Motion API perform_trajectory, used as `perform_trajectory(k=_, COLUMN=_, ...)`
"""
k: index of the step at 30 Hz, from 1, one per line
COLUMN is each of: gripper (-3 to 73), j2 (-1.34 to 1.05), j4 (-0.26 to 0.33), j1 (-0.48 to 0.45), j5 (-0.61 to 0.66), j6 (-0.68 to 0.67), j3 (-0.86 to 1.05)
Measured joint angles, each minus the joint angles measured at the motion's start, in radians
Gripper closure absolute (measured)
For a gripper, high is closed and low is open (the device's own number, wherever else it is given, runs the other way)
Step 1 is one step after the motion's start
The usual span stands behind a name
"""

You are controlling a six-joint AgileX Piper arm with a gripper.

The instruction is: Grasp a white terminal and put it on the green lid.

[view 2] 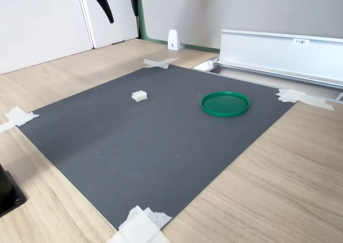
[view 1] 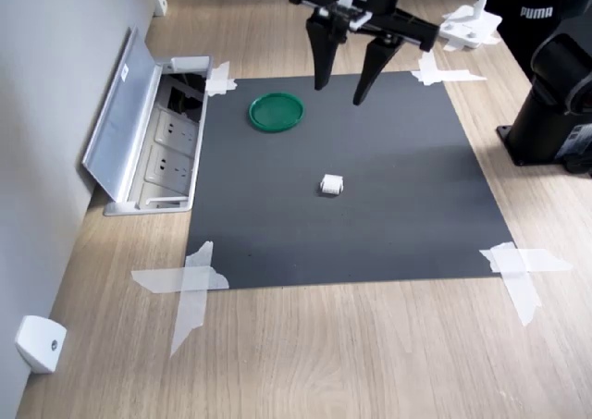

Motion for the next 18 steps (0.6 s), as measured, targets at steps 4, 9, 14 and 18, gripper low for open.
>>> perform_trajectory(k=4, gripper=20.6, j2=0.055, j4=-0.003, j1=0.000, j5=0.054, j6=-0.066, j3=0.000)
perform_trajectory(k=9, gripper=20.6, j2=0.071, j4=-0.029, j1=0.026, j5=0.063, j6=-0.199, j3=0.000)
perform_trajectory(k=14, gripper=20.6, j2=0.071, j4=-0.081, j1=0.100, j5=0.047, j6=-0.179, j3=0.000)
perform_trajectory(k=18, gripper=20.6, j2=0.071, j4=-0.106, j1=0.145, j5=0.007, j6=-0.096, j3=0.000)
